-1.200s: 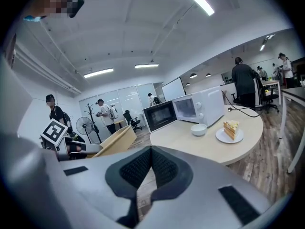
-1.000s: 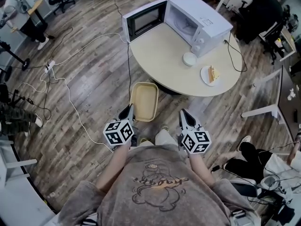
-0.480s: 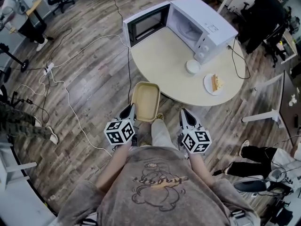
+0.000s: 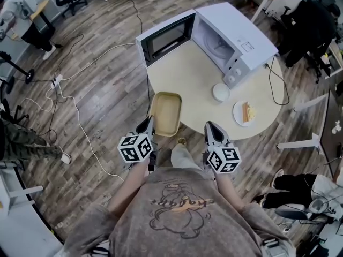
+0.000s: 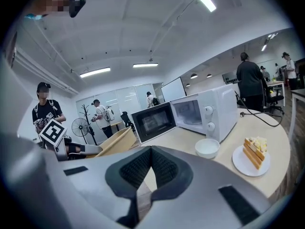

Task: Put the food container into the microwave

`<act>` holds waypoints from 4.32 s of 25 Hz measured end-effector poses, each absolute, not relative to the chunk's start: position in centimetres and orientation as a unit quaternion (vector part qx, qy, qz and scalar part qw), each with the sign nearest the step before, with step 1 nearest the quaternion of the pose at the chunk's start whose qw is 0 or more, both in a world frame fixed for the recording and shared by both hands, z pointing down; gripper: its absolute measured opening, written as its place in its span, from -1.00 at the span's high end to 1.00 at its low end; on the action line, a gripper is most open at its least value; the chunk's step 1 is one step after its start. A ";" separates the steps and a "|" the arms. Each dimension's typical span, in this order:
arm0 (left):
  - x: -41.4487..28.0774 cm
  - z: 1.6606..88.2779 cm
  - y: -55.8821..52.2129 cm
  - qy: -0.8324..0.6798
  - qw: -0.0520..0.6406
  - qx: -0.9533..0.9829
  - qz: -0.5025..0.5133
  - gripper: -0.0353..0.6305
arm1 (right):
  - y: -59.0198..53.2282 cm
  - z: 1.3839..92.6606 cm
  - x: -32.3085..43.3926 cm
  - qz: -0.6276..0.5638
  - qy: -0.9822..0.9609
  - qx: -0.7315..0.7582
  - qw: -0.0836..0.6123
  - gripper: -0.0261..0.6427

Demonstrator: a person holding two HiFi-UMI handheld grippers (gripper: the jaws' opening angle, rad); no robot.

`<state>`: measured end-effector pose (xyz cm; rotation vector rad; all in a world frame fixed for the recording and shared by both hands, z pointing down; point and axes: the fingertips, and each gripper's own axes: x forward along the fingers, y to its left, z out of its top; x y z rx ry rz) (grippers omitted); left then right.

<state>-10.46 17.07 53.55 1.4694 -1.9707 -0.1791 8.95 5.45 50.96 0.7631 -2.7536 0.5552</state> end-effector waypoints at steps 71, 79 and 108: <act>-18.7 56.8 -17.7 -0.658 0.355 0.664 0.017 0.78 | -15.2 50.4 2.1 0.221 -0.900 0.363 0.101 0.92; -18.7 57.9 -21.3 -0.649 0.359 0.671 0.030 0.78 | -15.6 50.7 3.2 0.228 -0.888 0.387 0.100 0.92; -16.3 60.0 -33.0 -0.612 0.334 0.712 0.087 0.77 | -16.8 51.8 5.4 0.247 -0.847 0.461 0.094 0.92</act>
